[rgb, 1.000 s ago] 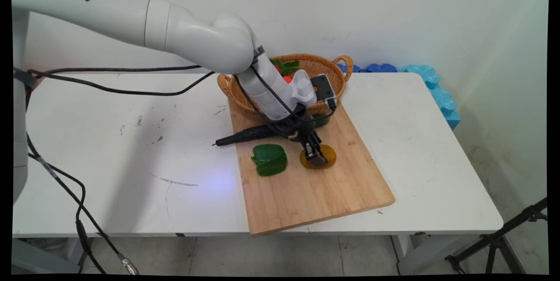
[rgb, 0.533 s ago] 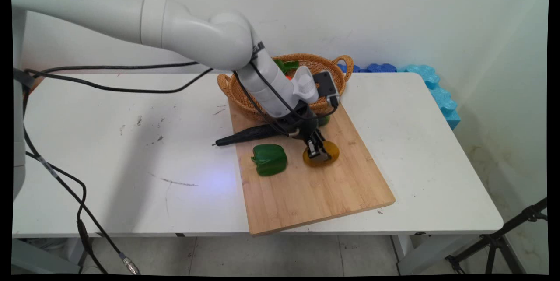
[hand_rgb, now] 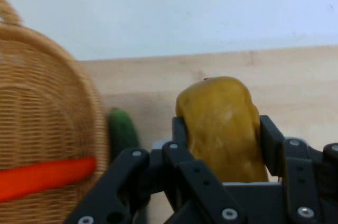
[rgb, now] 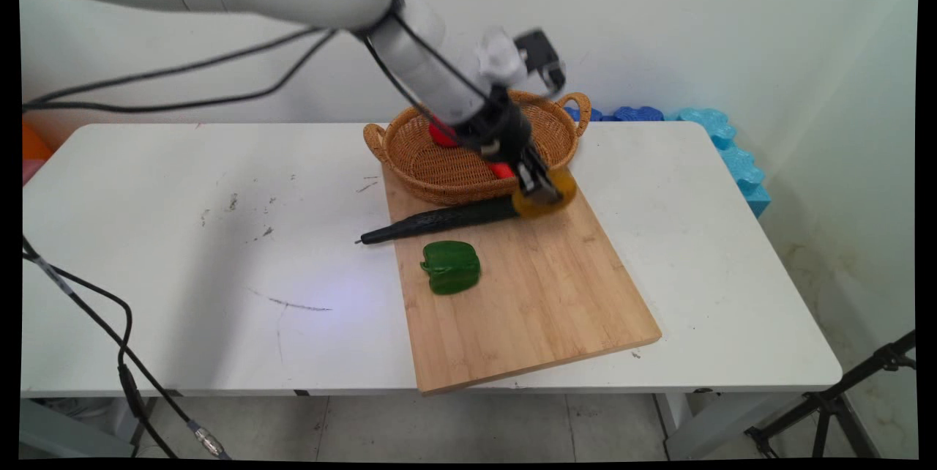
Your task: Place the picked object in the vegetable basket
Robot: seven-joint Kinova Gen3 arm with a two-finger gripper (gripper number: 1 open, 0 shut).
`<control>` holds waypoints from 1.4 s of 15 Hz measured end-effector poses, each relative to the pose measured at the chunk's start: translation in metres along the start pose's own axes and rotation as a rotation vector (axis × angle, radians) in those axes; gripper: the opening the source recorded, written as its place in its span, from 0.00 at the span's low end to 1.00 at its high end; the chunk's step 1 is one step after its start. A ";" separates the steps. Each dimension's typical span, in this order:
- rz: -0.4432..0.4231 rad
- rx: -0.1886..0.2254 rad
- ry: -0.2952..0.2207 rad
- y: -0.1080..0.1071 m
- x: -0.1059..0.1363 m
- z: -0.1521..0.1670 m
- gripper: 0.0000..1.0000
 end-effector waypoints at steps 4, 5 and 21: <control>-0.040 0.057 0.025 -0.036 0.010 -0.027 0.00; -0.050 0.073 0.029 -0.047 0.012 -0.030 0.00; -0.149 0.214 -0.026 -0.191 -0.006 0.043 0.00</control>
